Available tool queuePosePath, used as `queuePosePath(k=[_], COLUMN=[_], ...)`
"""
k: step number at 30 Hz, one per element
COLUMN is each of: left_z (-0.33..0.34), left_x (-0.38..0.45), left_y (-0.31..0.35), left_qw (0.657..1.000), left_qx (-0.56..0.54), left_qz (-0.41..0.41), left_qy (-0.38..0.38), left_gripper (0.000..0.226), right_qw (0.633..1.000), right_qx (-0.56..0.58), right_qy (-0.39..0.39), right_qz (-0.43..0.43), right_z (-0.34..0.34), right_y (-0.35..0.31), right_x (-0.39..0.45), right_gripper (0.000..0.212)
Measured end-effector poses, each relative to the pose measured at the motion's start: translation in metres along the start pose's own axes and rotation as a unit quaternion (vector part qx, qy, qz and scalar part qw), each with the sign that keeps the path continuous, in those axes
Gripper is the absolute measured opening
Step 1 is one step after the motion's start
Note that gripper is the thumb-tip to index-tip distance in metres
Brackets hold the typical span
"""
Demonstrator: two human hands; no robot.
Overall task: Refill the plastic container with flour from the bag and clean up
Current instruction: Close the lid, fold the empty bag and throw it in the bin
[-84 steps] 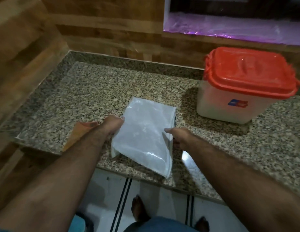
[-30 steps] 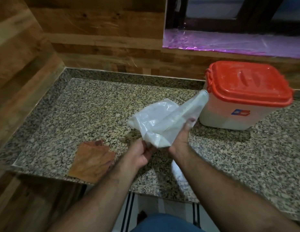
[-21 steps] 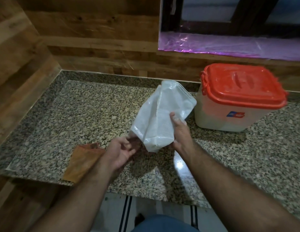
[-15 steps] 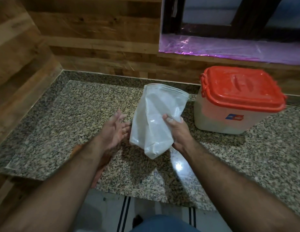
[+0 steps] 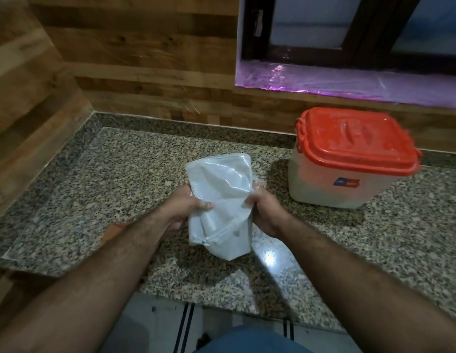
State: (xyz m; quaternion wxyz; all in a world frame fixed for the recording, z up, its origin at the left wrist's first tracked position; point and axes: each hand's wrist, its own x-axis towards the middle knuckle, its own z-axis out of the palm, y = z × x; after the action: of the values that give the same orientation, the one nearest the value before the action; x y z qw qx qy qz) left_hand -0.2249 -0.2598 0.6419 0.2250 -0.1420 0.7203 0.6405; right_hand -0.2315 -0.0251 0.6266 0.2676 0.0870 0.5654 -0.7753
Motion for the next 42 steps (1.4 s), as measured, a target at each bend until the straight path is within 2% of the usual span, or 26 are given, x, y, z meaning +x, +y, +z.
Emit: queuePosePath(k=[3,7,9,13,15,19,21,22,24,26,27,29,31,32,35,37,39,40,42], left_z=[-0.010,-0.024,-0.035,-0.017,-0.005,-0.003,-0.004,-0.003,-0.008,-0.011,-0.013,-0.013,-0.014,-0.013,-0.014,-0.018,-0.022,-0.019,-0.008], left_x=[-0.011,-0.019,-0.009,-0.025,-0.032,-0.025,-0.021,-0.021,-0.020,-0.025,-0.027,-0.034,-0.038,-0.042,-0.054,-0.069,-0.092,-0.107,-0.141], left_y=[0.001,-0.011,-0.026,-0.018,-0.014,-0.017,-0.021,-0.021,-0.021,-0.015,-0.012,-0.004,-0.002,-0.002,-0.018,-0.036,-0.052,-0.059,-0.069], left_qw=[0.999,0.995,0.993,0.997,0.994,0.991,0.989,0.988,0.985,0.977,0.969,0.954,0.945,0.947,0.966,0.973,0.962,0.955,0.951], left_qx=[0.006,0.040,0.068,-0.007,-0.027,-0.076,-0.063,-0.054,-0.018,0.058,0.094,0.145,0.152,0.137,0.031,-0.096,-0.230,-0.265,-0.277], left_qz=[-0.030,-0.041,-0.042,0.044,0.083,0.106,0.127,0.138,0.166,0.205,0.227,0.261,0.289,0.290,0.250,0.190,0.130,0.111,0.093], left_qy=[-0.037,-0.077,-0.089,-0.064,-0.063,-0.004,0.030,0.037,0.045,0.027,0.014,-0.004,-0.016,-0.007,0.059,0.088,0.073,0.070,0.102], left_gripper=[0.047,0.045,0.052,0.022,0.014,0.039,0.062,0.066,0.052,0.025,0.020,0.024,0.036,0.036,0.025,0.037,0.057,0.064,0.056], right_qw=[0.996,0.991,0.992,0.995,0.993,0.976,0.971,0.967,0.950,0.938,0.935,0.933,0.939,0.944,0.955,0.959,0.960,0.960,0.953], right_qx=[0.009,-0.003,0.016,0.048,0.065,0.180,0.157,0.117,0.041,0.003,-0.014,-0.063,-0.089,-0.078,-0.047,-0.055,-0.077,-0.097,-0.148], right_qy=[-0.065,-0.106,-0.093,-0.015,-0.010,-0.024,-0.055,-0.096,-0.160,-0.159,-0.147,-0.135,-0.139,-0.139,-0.151,-0.163,-0.165,-0.164,-0.175], right_qz=[0.067,0.085,0.085,0.087,0.094,0.123,0.173,0.205,0.265,0.309,0.324,0.327,0.301,0.288,0.251,0.226,0.213,0.206,0.196], right_z=[-0.016,-0.026,-0.024,-0.017,-0.013,-0.018,-0.022,-0.021,-0.019,-0.015,-0.016,-0.015,-0.014,-0.013,-0.008,0.001,0.010,0.014,0.024], right_y=[-0.005,-0.003,0.003,0.007,0.007,0.002,-0.005,-0.008,-0.014,-0.016,-0.016,-0.014,-0.009,-0.006,-0.001,0.001,0.003,0.005,0.013], right_x=[-0.004,-0.009,-0.010,-0.010,-0.011,-0.013,-0.013,-0.014,-0.013,-0.013,-0.013,-0.015,-0.017,-0.019,-0.025,-0.027,-0.030,-0.032,-0.037], right_gripper=[0.066,0.073,0.074,0.056,0.049,0.046,0.062,0.079,0.110,0.119,0.116,0.092,0.067,0.068,0.078,0.061,0.043,0.041,0.040])
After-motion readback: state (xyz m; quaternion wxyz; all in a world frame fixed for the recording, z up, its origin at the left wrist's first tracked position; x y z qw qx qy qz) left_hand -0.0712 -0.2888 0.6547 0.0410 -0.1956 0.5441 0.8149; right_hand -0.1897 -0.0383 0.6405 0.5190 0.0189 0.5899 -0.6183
